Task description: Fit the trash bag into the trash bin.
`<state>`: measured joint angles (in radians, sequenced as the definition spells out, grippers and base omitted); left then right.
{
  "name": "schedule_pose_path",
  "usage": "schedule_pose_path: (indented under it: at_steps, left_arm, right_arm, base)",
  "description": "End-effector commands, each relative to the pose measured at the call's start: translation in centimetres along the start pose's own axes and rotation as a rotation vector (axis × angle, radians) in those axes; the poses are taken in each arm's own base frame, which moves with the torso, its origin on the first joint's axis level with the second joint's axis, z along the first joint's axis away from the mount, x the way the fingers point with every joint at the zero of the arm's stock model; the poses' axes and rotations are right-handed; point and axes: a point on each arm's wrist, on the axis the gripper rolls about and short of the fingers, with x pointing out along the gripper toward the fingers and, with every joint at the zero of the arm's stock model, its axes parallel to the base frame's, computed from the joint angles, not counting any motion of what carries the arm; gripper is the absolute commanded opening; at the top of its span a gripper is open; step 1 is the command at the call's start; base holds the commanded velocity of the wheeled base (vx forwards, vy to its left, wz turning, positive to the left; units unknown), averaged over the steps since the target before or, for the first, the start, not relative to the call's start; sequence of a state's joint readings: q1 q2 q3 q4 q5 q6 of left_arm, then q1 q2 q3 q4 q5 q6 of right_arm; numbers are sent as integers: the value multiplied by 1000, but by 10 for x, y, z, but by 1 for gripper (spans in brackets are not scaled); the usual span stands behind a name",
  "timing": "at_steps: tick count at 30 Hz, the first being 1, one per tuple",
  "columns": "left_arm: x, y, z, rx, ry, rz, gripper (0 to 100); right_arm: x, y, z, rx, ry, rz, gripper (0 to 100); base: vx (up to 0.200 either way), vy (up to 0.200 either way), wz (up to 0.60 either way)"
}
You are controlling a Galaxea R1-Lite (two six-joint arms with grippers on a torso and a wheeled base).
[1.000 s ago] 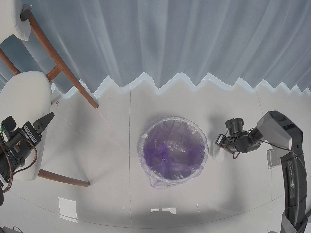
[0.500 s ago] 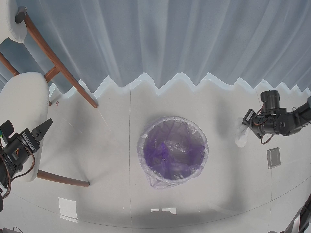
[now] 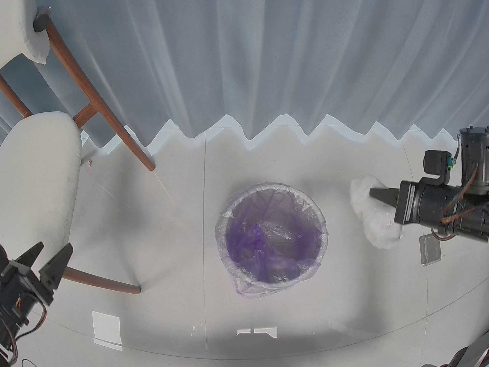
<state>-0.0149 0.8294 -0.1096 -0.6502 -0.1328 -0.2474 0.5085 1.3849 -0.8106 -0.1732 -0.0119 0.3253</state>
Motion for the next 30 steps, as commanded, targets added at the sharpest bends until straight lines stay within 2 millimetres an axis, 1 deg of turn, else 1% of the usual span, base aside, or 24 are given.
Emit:
schedule_pose_path:
  at_steps: [1, 5, 6, 7, 9, 10, 11, 12, 13, 14, 15, 16, 17, 18, 19, 22, 23, 25, 26, 30]
  left_arm:
    - [-64, 2, -44, 154, -74, -28, 100]
    - [-88, 6, -72, 169, -74, -15, 100]
    - [-93, 7, -79, 173, -74, -12, 100]
    - [-99, 7, -82, 184, -90, -10, 100]
    - [-101, 6, -80, 184, -87, 16, 100]
    - [-101, 6, -80, 184, -87, 16, 100]
    - [-99, 7, -79, 176, -91, 49, 100]
    - [-99, 8, -79, 176, -100, 66, 100]
    - [-99, 8, -79, 176, -100, 66, 100]
    - [-99, 9, -80, 180, -111, 108, 100]
    - [-99, 9, -80, 180, -111, 108, 100]
    - [-98, 11, -82, 174, -119, 172, 100]
    - [-98, 11, -82, 173, -120, 178, 100]
    - [-98, 13, -81, 147, -135, 256, 100]
    - [-98, 13, -81, 129, -138, 273, 100]
    - [-98, 13, -82, 137, -133, 260, 100]
    - [-98, 12, -82, 173, -121, 214, 100]
    - [-97, 11, -85, 234, -90, 134, 100]
    - [-97, 11, -85, 252, -83, 117, 100]
    - [-97, 11, -85, 245, -87, 130, 100]
  right_arm:
    - [15, 42, -31, -252, 55, 182, 0]
    - [56, 46, -39, -273, 87, 169, 0]
    - [64, 47, -40, -272, 86, 167, 0]
    - [75, 48, -42, -273, 85, 164, 0]
    - [93, 50, -43, -274, 83, 156, 0]
    - [93, 50, -43, -274, 83, 156, 0]
    - [107, 49, -43, -271, 83, 136, 0]
    - [114, 48, -43, -268, 87, 121, 0]
    - [114, 48, -43, -268, 87, 121, 0]
    - [128, 46, -45, -267, 96, 101, 0]
    - [128, 46, -45, -267, 96, 101, 0]
    - [143, 45, -45, -263, 99, 82, 0]
    - [144, 45, -45, -263, 99, 80, 0]
    - [158, 44, -45, -254, 97, 59, 0]
    - [166, 42, -45, -251, 97, 50, 0]
    - [186, 42, -47, -250, 101, 43, 0]
    - [195, 40, -49, -248, 106, 36, 0]
    - [204, 37, -53, -247, 116, 26, 0]
    - [209, 35, -57, -248, 129, 21, 0]
    - [221, 32, -71, -256, 161, 15, 0]
  base:
    - [0, 0, 0]
    - [0, 0, 0]
    - [0, 0, 0]
    - [0, 0, 0]
    - [0, 0, 0]
    - [0, 0, 0]
    - [0, 0, 0]
    - [0, 0, 0]
    - [0, 0, 0]
    - [0, 0, 0]
    - [0, 0, 0]
    - [0, 0, 0]
    - [0, 0, 0]
    - [0, 0, 0]
    - [0, 0, 0]
    - [0, 0, 0]
    - [0, 0, 0]
    - [0, 0, 0]
    - [0, 0, 0]
    - [0, 0, 0]
